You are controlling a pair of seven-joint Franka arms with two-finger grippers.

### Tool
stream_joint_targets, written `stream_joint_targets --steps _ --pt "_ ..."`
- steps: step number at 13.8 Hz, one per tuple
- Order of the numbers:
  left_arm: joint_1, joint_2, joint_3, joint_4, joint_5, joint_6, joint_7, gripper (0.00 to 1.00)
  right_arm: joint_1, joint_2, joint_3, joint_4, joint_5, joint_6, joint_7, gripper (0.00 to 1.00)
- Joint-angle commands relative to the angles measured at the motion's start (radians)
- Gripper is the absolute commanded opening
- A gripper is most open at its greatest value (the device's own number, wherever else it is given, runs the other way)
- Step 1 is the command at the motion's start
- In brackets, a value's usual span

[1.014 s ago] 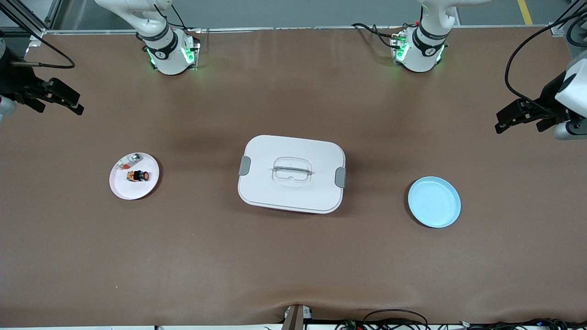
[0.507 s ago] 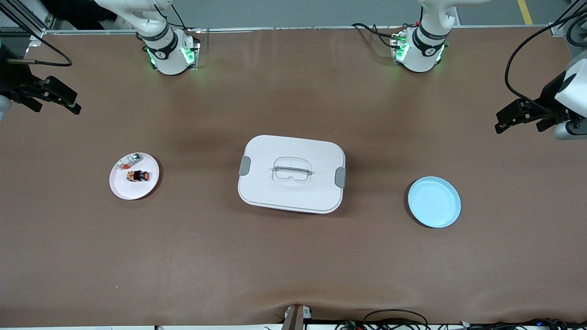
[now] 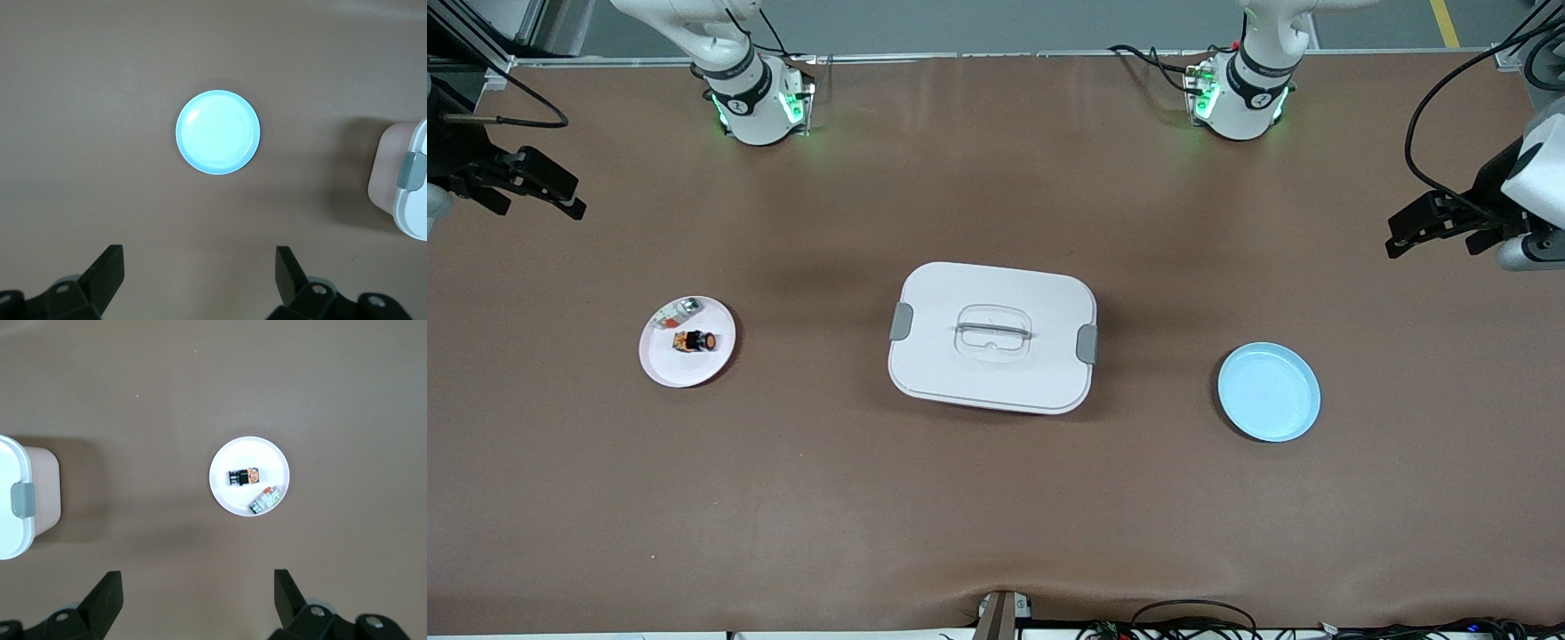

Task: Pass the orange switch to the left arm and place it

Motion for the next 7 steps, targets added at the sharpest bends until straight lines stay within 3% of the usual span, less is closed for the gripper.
stream_joint_targets --steps 1,4,7 --pt "-0.004 0.006 0.0 0.018 0.0 -0.021 0.02 1.0 -0.016 0.024 0.009 0.028 -0.001 -0.039 -0.009 1.0" --pt "-0.004 0.006 0.0 0.018 0.0 -0.024 0.021 1.0 -0.006 0.113 0.012 0.029 -0.019 -0.053 -0.01 1.0" --pt "-0.004 0.006 0.0 0.018 0.0 -0.024 0.022 1.0 -0.003 0.142 0.012 0.046 -0.028 -0.049 -0.041 1.0"
